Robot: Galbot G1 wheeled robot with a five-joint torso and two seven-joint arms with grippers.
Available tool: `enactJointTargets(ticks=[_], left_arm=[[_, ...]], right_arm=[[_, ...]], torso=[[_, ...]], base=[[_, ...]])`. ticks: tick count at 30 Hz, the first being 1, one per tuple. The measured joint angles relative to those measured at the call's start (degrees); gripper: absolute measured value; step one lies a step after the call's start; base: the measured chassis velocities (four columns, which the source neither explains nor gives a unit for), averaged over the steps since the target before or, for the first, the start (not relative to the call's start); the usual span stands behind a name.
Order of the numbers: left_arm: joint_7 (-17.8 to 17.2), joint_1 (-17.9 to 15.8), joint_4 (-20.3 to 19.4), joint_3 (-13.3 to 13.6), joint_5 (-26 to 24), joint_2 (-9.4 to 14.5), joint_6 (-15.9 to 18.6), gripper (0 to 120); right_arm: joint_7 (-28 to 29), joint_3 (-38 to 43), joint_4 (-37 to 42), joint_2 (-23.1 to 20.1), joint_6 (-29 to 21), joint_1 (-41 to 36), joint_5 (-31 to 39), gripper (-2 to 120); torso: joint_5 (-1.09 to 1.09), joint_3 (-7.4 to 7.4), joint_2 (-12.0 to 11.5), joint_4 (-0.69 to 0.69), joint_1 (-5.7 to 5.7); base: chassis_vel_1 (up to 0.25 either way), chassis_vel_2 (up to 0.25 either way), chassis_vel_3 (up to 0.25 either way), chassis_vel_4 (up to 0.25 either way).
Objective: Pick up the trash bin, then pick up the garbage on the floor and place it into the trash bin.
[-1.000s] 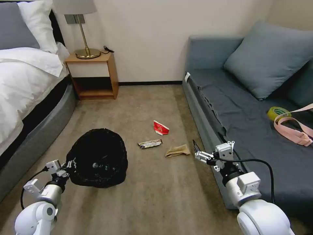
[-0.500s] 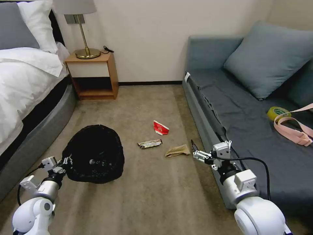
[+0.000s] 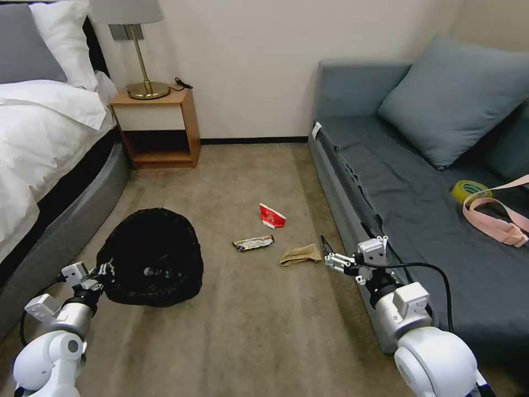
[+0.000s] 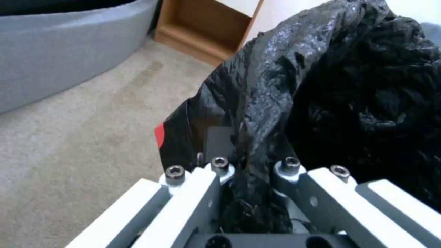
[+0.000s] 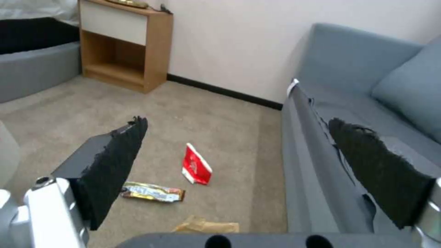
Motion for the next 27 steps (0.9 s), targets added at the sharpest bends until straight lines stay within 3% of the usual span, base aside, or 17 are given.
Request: enactJointTargets(ticks=[18, 27], left_arm=[[-0.3, -0.5, 1.0, -0.6, -0.2, 0.9, -0.1, 4], [-0.2, -0.6, 1.0, -0.6, -0.4, 2.4, -0.2, 4]], right_arm=[[-0.2, -0.4, -0.7, 1.7, 0.7, -0.8, -0.2, 100], [0.0, -0.9, -0.9, 2.7, 0.7, -1.2, -0.7, 100]], torso=[[0.00, 0.00, 0.0, 0.00, 0.00], [0.00, 0.00, 0.0, 0.00, 0.00]], base=[[0.000, 0.000, 0.000, 0.000], [-0.053, 0.055, 0.047, -0.059]])
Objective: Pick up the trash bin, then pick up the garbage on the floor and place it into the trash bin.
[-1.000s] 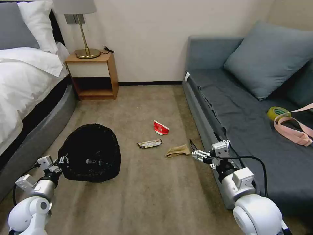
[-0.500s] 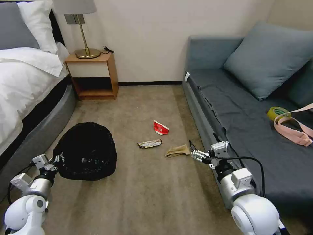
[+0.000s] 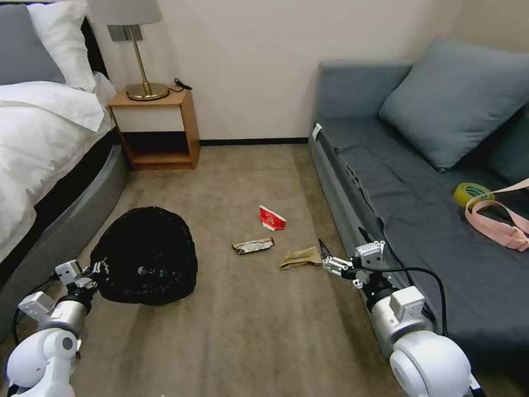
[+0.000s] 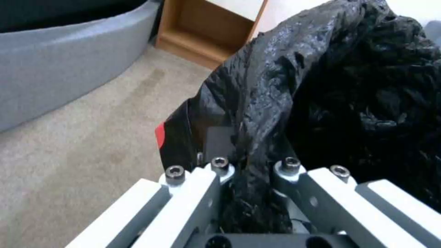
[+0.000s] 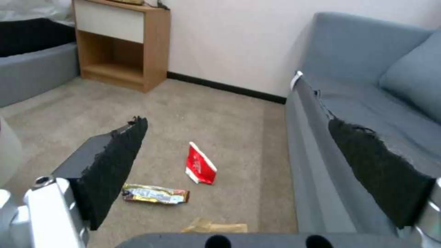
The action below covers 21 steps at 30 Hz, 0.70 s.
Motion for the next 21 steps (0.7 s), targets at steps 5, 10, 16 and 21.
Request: enactJointTargets(ticks=[5, 10, 16, 21], left_arm=[[0.0, 0.0, 0.0, -0.1, -0.1, 0.3, 0.0, 4], [0.1, 0.0, 0.0, -0.1, -0.1, 0.3, 0.0, 4], [0.6, 0.2, 0.2, -0.2, 0.3, -0.1, -0.4, 4], [0.9, 0.4, 0.6, -0.2, 0.5, -0.5, -0.6, 4]], right_arm=[[0.0, -0.5, -0.1, 0.2, 0.0, -0.2, -0.3, 100], [0.1, -1.0, -0.2, -0.4, 0.0, -0.1, -0.3, 100], [0.2, -1.6, -0.8, -1.9, -0.1, 1.0, 0.1, 100], [0.2, -1.7, -1.3, -2.6, -0.1, 1.4, 0.3, 100]], torso=[[0.00, 0.00, 0.0, 0.00, 0.00], [0.00, 0.00, 0.0, 0.00, 0.00], [0.00, -0.01, 0.0, 0.00, 0.00], [0.00, 0.00, 0.0, 0.00, 0.00]], base=[[-0.053, 0.053, 0.060, -0.055], [-0.033, 0.033, 0.049, -0.035], [-0.041, 0.037, 0.045, -0.053], [-0.126, 0.108, 0.114, -0.102]])
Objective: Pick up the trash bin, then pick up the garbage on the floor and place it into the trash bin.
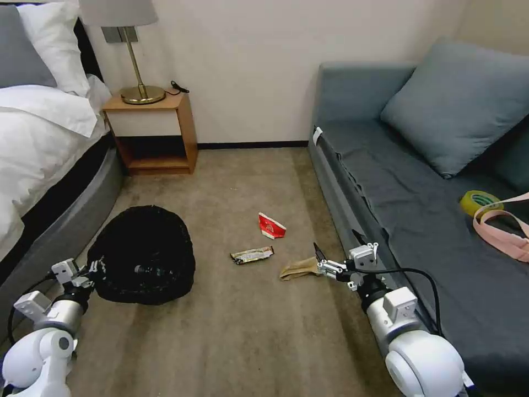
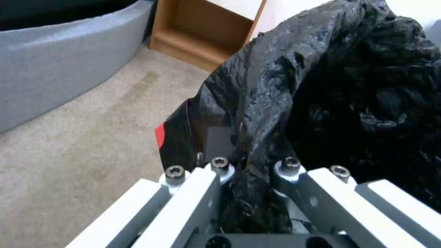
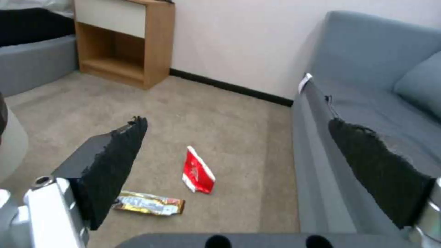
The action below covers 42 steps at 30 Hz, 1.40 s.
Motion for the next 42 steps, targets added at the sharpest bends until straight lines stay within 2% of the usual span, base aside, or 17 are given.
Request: enactJointTargets(ticks=[15, 32, 38, 42], left_arm=[[-0.2, -0.7, -0.5, -0.3, -0.2, 0.2, 0.3, 4], [-0.3, -1.9, 1.9, 0.0, 0.4, 0.3, 0.3, 4], [-0.9, -0.6, 0.0, 0.3, 1.8, -1.2, 0.6, 4], [-1.4, 1.4, -3.0, 0.3, 4.0, -3.8, 0.7, 4]], right_arm=[[-0.1, -0.6, -1.2, -1.4, 0.4, 0.8, 0.5, 100], [0.4, -4.4, -4.9, -3.8, -0.6, 4.7, 2.5, 100], [0.4, -4.5, -5.4, -6.2, 0.0, 5.4, 4.4, 100], [0.2, -5.4, -6.1, -10.1, 1.3, 6.1, 7.5, 100]], torso=[[0.00, 0.00, 0.0, 0.00, 0.00], [0.00, 0.00, 0.0, -0.01, 0.00], [0.01, 0.00, 0.0, 0.00, 0.01], [0.00, 0.01, 0.0, -0.01, 0.01]], base=[[-0.063, 0.060, 0.061, -0.059], [-0.034, 0.032, 0.031, -0.032], [-0.051, 0.072, 0.057, -0.050], [-0.023, 0.018, 0.020, -0.028]])
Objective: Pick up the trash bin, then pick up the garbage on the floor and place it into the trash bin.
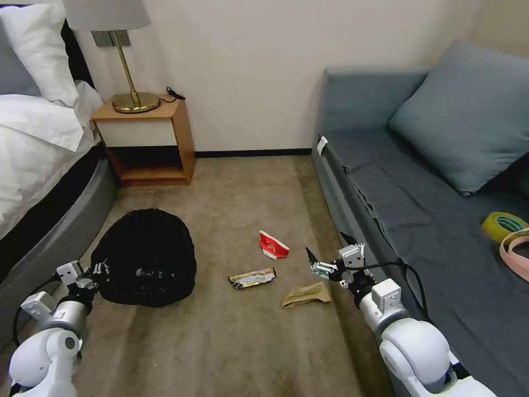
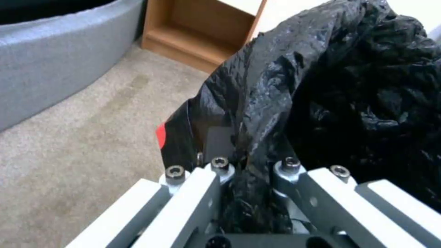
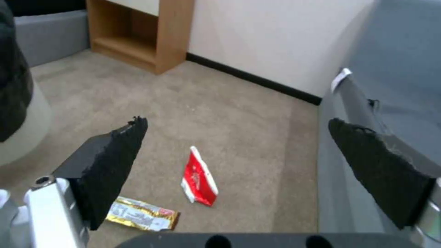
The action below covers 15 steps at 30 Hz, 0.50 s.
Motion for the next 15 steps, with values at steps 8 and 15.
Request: enactJointTargets(ticks=[8, 15], left_arm=[[-0.5, 1.7, -2.7, -1.6, 1.2, -2.2, 0.1, 4], [0.6, 0.4, 0.4, -2.7, -0.1, 0.8, -0.3, 4]], right_arm=[[-0.2, -5.6, -2.1, -3.8, 0.2, 4.8, 5.9, 100], [1.3, -12.9, -8.1, 0.0, -0.4, 10.8, 5.6, 100]], torso=[[0.00, 0.00, 0.0, 0.01, -0.01], [-0.01, -0.01, 0.0, 0.02, -0.01]], base=[[0.000, 0.000, 0.000, 0.000], [0.000, 0.000, 0.000, 0.000]])
